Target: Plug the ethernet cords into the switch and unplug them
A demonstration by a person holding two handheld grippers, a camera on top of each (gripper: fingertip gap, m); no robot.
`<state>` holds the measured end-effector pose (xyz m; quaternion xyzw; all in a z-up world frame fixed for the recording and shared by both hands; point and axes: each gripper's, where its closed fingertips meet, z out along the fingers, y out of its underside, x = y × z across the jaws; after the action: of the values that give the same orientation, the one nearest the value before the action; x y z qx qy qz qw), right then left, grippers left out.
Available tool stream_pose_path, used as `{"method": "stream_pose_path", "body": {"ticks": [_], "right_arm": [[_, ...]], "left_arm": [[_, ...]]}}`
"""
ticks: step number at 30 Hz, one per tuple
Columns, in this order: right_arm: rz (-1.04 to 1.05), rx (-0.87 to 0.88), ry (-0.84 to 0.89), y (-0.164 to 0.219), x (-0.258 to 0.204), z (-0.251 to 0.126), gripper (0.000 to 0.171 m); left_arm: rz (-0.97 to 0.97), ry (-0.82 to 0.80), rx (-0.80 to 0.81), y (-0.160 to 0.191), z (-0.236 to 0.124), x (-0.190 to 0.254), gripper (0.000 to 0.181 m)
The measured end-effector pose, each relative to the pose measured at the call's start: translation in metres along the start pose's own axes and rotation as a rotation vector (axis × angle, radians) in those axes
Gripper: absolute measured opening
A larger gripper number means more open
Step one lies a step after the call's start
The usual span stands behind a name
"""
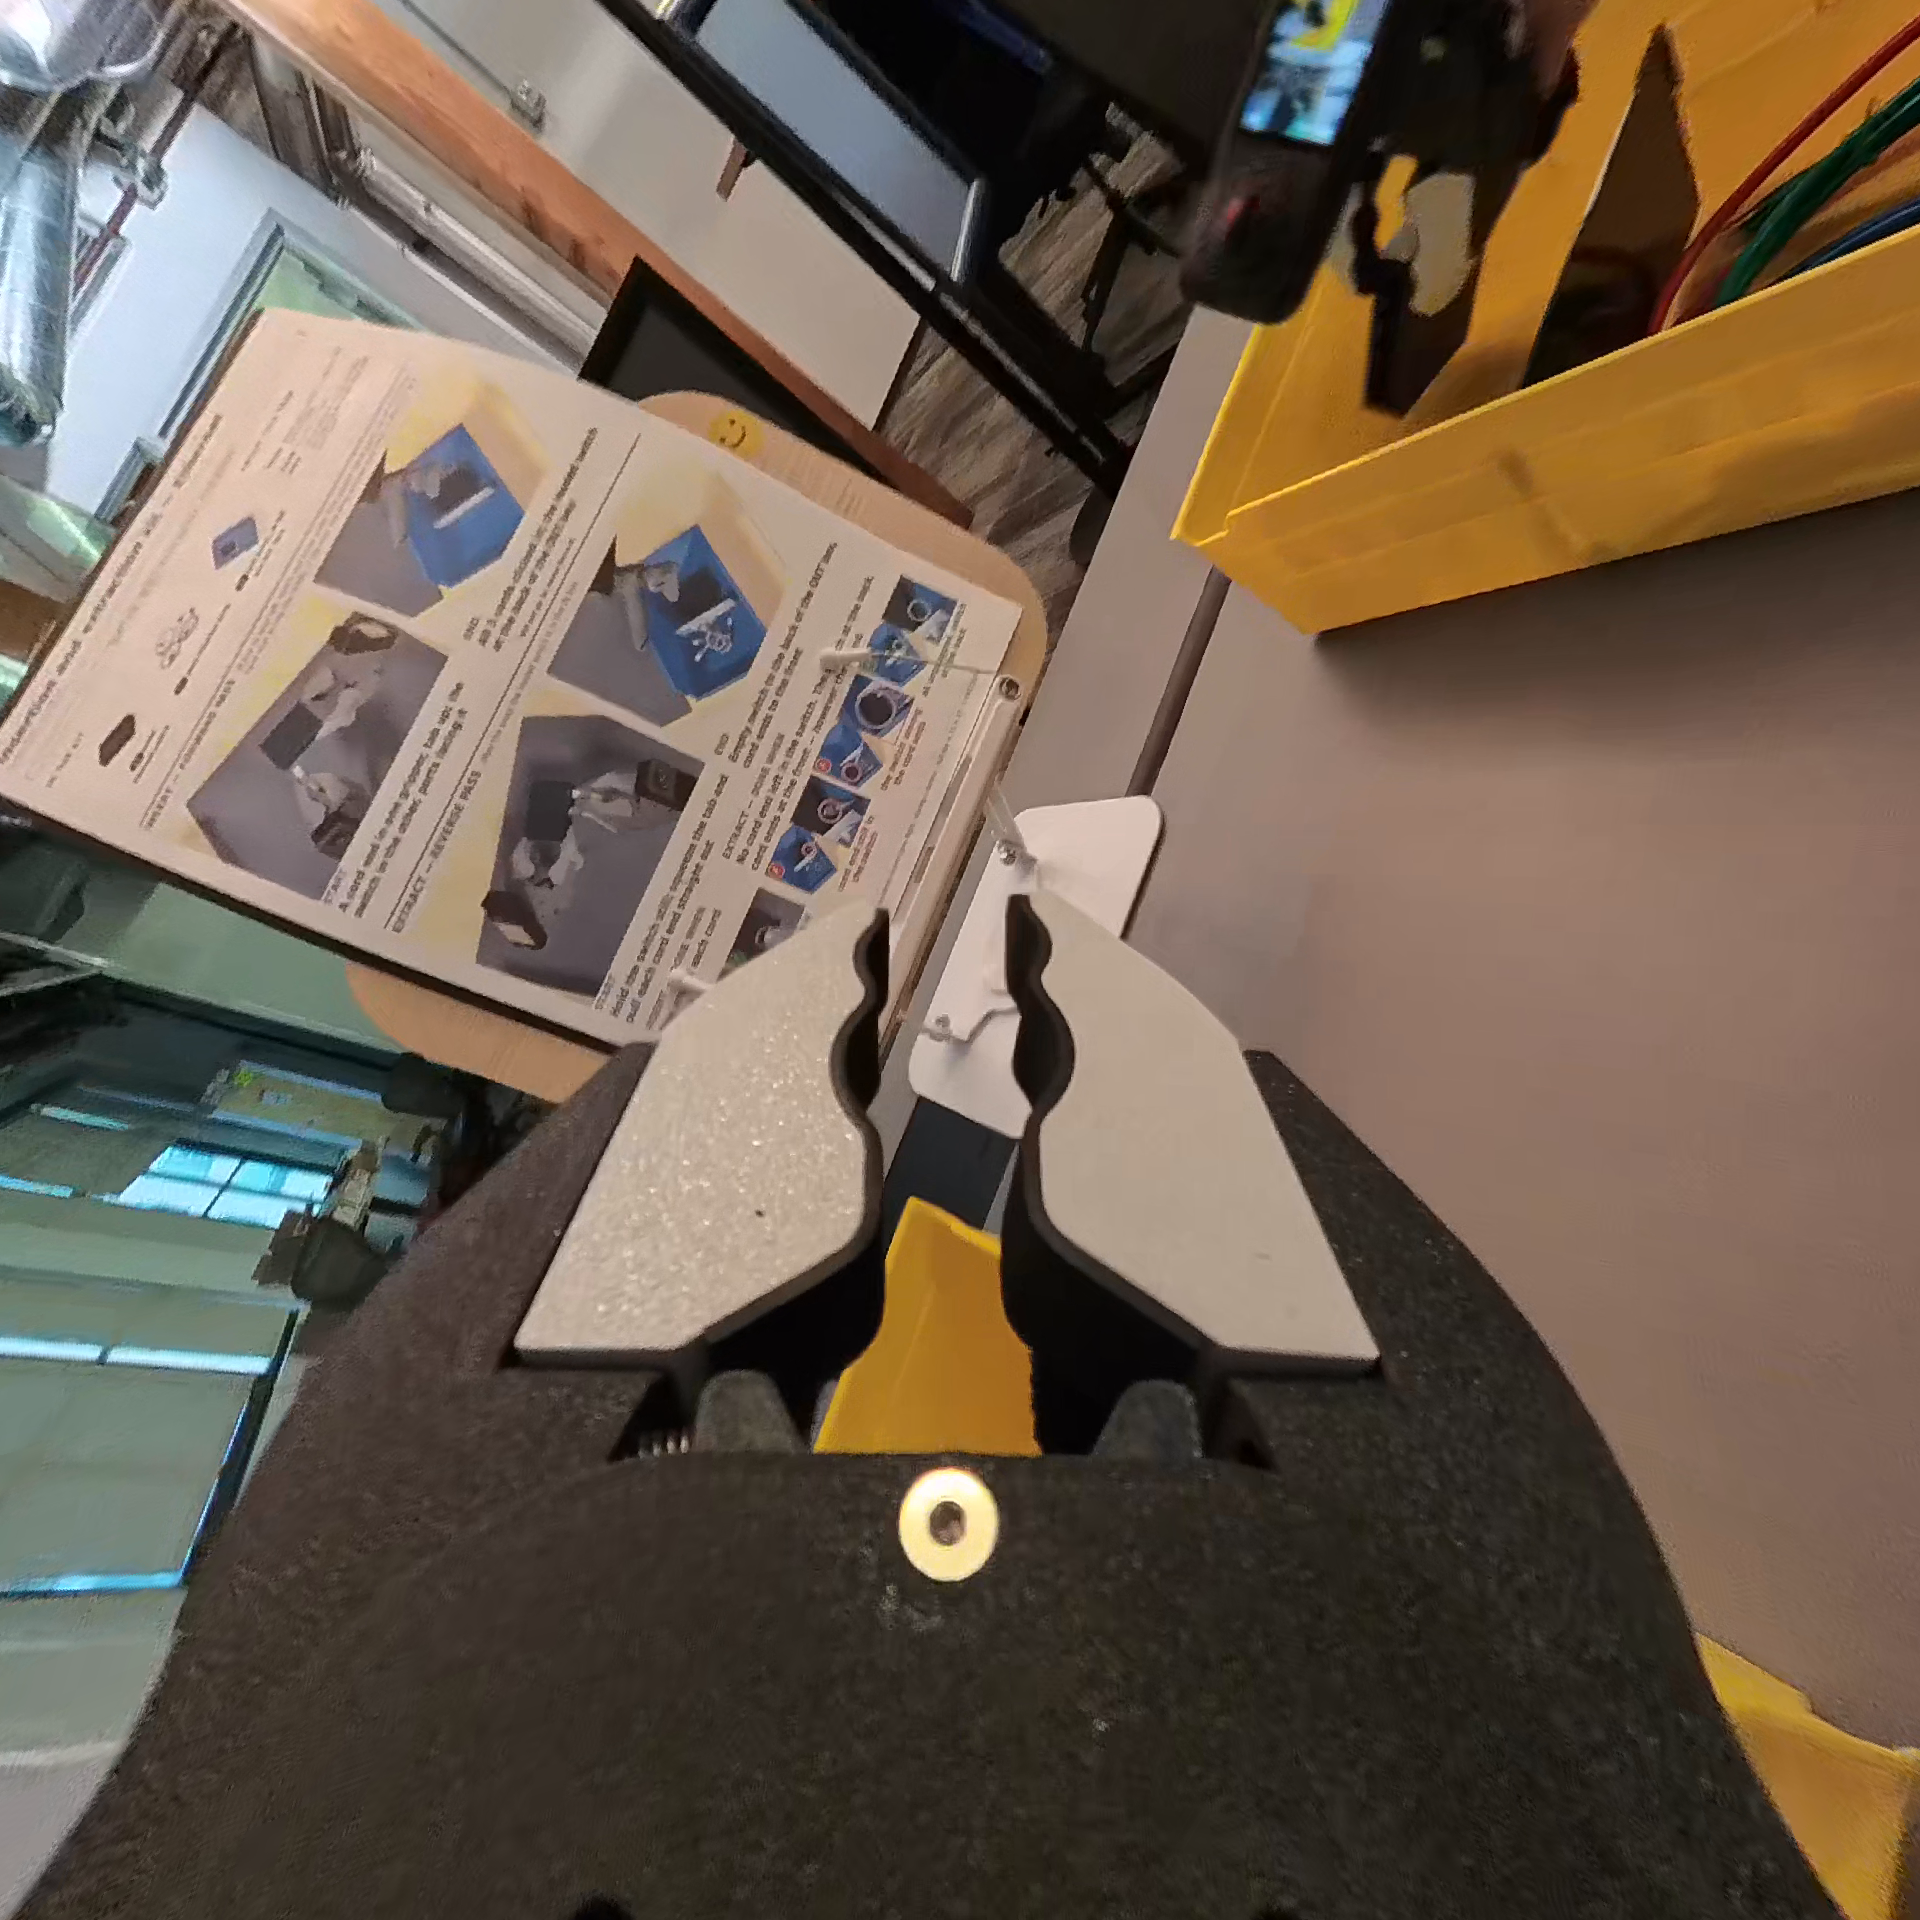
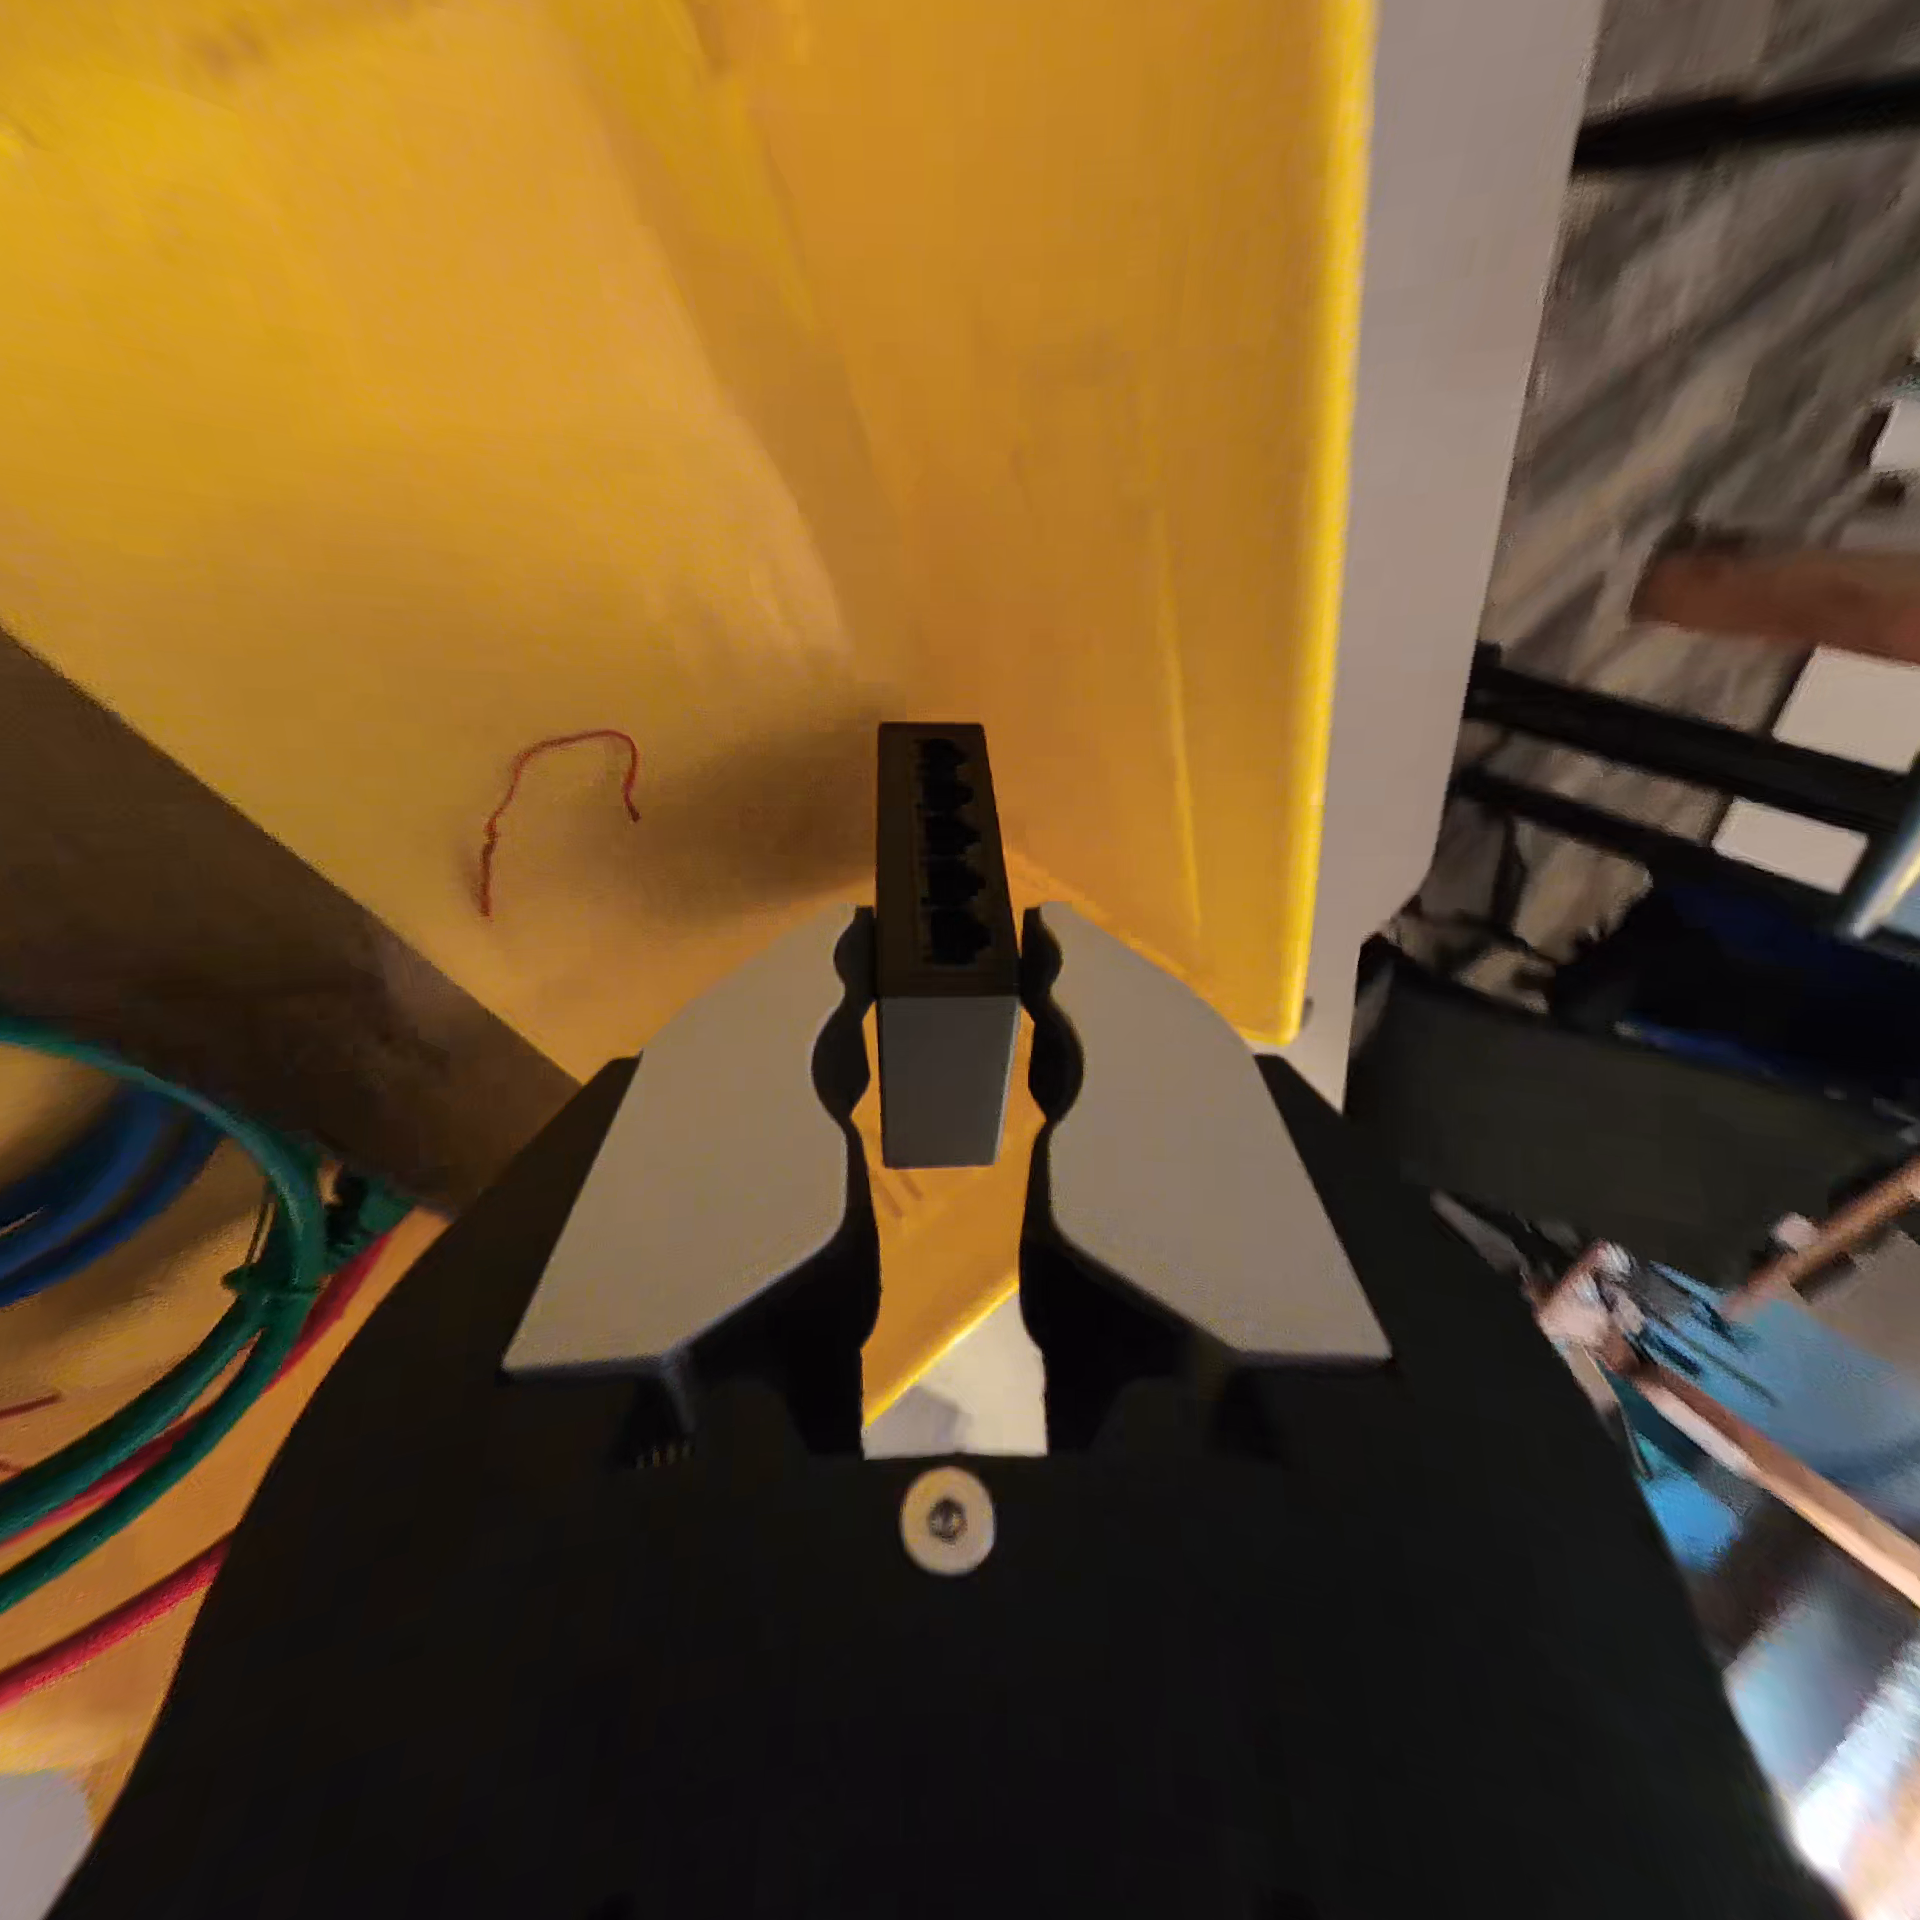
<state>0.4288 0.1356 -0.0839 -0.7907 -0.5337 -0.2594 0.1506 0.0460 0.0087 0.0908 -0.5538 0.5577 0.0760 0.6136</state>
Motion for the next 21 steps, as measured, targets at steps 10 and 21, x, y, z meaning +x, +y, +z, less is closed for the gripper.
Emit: {"method": "stream_pose_path", "body": {"ticks": [10,21], "right_arm": [[0.338,0.268,-0.268,-0.050,-0.017,-0.025,0.029],[0.674,0.634,0.085,-0.015,0.024,-0.126,0.015]], "left_arm": [[-0.087,-0.042,-0.112,0.020,0.000,-0.012,0.022],[-0.152,-0.133,-0.211,0.050,-0.028,-0.043,0.022]]}}
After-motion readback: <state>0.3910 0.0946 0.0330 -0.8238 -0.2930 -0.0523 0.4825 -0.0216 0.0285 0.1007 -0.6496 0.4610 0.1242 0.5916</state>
